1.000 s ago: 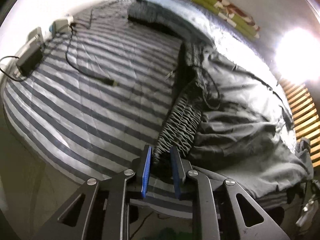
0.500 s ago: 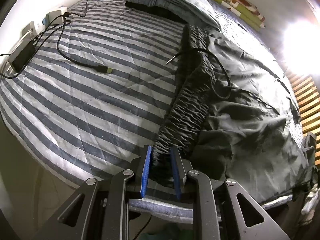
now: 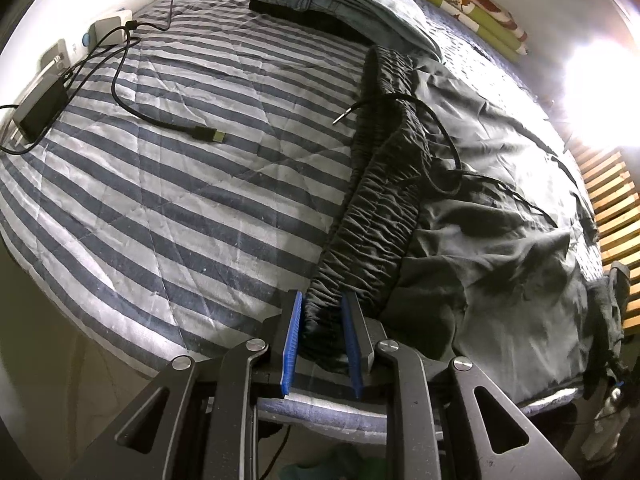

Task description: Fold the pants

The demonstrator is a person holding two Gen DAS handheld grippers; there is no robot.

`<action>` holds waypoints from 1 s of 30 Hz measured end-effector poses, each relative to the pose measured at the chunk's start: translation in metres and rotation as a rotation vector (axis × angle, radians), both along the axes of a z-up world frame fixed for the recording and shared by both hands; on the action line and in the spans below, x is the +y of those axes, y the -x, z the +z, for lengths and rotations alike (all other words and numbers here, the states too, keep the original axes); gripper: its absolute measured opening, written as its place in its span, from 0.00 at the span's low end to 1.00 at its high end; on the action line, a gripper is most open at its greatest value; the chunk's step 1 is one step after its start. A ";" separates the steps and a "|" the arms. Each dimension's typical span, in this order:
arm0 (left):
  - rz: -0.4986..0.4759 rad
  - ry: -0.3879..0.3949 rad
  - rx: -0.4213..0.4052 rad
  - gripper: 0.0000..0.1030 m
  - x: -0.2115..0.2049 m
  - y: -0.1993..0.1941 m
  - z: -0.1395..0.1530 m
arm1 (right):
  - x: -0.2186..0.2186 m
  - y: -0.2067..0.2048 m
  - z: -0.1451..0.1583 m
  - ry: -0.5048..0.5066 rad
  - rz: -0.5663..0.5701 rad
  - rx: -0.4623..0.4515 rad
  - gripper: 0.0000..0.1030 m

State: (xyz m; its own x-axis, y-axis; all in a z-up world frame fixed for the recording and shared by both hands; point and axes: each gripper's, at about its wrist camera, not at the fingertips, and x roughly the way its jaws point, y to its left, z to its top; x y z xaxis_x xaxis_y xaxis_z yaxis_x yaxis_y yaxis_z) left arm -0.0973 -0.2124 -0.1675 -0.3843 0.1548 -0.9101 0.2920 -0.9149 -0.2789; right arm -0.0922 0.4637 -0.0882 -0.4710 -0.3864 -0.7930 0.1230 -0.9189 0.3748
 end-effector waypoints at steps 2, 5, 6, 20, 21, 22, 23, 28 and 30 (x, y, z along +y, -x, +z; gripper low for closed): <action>0.002 -0.004 0.003 0.22 -0.001 0.000 -0.001 | 0.010 -0.006 0.014 0.013 -0.069 0.034 0.39; 0.008 -0.011 0.005 0.22 -0.002 0.000 -0.002 | 0.008 0.002 0.027 -0.008 -0.089 0.064 0.45; 0.011 -0.015 0.007 0.22 -0.002 0.000 -0.003 | 0.003 0.007 0.030 -0.040 -0.087 0.065 0.46; 0.011 -0.022 0.003 0.22 -0.004 0.000 -0.002 | -0.023 0.067 -0.018 -0.168 -0.119 -0.096 0.05; 0.012 -0.021 0.001 0.22 -0.003 0.000 -0.002 | -0.014 0.064 -0.011 -0.125 -0.131 -0.094 0.05; 0.011 -0.018 0.001 0.22 -0.003 0.001 -0.002 | -0.006 0.060 -0.002 -0.110 -0.157 -0.073 0.05; 0.011 -0.015 0.000 0.22 -0.002 0.002 -0.002 | 0.004 0.056 0.009 -0.118 -0.183 -0.045 0.05; 0.008 -0.006 -0.007 0.22 0.000 0.005 -0.002 | 0.065 0.032 0.064 -0.168 -0.365 0.103 0.05; 0.007 -0.002 -0.011 0.22 0.000 0.007 -0.003 | 0.093 0.025 0.076 -0.288 -0.485 0.125 0.05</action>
State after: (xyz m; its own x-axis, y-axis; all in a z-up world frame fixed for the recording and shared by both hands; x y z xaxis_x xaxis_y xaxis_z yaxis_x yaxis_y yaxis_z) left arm -0.1039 -0.2120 -0.1704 -0.3753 0.1542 -0.9140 0.3012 -0.9123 -0.2776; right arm -0.1170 0.5571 -0.0123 -0.6374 0.1206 -0.7611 -0.3106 -0.9441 0.1105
